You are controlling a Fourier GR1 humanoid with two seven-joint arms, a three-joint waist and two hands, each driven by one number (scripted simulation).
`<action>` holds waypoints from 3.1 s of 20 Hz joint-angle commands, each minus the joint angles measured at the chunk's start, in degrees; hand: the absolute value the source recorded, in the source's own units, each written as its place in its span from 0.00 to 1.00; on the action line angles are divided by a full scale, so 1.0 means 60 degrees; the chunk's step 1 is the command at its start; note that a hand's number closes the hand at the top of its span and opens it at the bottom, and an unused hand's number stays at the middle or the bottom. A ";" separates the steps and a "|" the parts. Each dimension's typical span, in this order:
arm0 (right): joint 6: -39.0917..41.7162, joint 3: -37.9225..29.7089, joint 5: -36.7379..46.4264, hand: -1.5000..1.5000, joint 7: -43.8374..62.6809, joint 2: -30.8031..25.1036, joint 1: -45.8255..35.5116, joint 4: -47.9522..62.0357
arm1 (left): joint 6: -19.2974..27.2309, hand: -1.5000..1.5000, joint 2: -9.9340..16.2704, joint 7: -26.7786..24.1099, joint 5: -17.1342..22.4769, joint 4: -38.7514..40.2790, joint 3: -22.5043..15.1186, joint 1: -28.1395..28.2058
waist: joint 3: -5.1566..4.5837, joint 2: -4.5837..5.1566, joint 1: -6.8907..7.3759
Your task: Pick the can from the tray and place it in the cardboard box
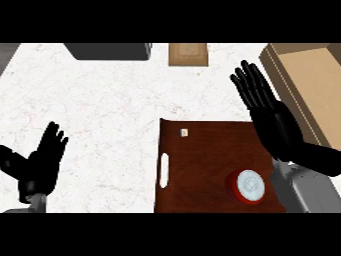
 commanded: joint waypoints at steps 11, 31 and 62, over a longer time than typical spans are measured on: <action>0.0928 -0.2221 0.1671 0.00 -0.1929 -0.3321 0.1095 0.4344 | -0.0380 0.50 0.0449 -0.0212 -0.0860 -0.1499 -0.0552 -0.1459 | -0.0066 -0.0181 -0.0059; 0.5981 -0.0682 0.2573 0.00 0.0780 -0.6226 0.0142 0.0879 | -0.0412 0.50 0.0408 0.0969 -0.0925 -0.2379 -0.0224 -0.1318 | -0.0097 -0.0273 -0.0166; 0.6557 -0.0656 0.4843 0.00 0.4625 -0.2105 0.1745 -0.2151 | -0.0963 0.50 -0.0863 0.1292 -0.2426 -0.2948 0.0361 -0.0860 | -0.0092 -0.0255 -0.0120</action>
